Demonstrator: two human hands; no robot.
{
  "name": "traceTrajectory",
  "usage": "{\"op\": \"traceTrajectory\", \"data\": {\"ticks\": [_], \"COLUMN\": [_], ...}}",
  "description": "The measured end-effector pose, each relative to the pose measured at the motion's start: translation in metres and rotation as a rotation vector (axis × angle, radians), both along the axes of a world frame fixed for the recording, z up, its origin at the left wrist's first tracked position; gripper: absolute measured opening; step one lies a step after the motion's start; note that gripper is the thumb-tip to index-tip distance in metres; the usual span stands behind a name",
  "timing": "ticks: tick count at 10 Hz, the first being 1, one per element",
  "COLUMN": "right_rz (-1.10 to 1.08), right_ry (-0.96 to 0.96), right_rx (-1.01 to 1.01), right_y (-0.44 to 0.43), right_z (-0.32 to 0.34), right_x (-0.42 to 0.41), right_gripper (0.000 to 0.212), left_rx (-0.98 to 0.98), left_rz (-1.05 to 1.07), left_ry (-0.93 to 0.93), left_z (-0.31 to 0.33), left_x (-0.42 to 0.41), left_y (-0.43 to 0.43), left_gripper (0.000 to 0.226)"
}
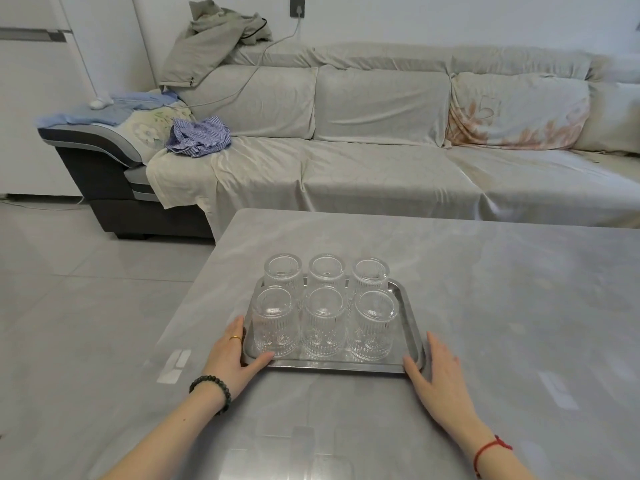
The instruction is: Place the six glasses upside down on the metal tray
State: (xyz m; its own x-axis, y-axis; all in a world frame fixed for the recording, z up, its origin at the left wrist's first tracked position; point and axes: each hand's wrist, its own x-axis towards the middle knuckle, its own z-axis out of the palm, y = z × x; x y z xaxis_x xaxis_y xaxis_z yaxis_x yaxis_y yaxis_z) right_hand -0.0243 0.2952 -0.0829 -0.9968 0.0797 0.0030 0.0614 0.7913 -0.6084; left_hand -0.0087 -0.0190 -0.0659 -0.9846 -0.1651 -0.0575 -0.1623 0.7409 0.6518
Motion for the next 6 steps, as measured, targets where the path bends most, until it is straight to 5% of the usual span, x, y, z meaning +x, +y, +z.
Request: {"op": "traceTrajectory", "data": {"ticks": [3,5,6], "right_rz": [0.048,0.056,0.061], "right_ry": [0.008,-0.03,-0.122], "right_rx": [0.209,0.22,0.017], "right_y": [-0.003,-0.001,0.003], "right_z": [-0.009,-0.007,0.001], "right_x": [0.005,0.005,0.0], "right_gripper": [0.058,0.059,0.059], "left_rx": [-0.272,-0.342,-0.355], "left_rz": [-0.041,-0.039,-0.019], "left_ry": [-0.039,-0.082,-0.103], "left_z": [-0.015,-0.018,-0.019], "left_x": [0.01,0.019,0.02], "left_y": [-0.006,-0.007,-0.005], "left_gripper": [0.077,0.106,0.107]}}
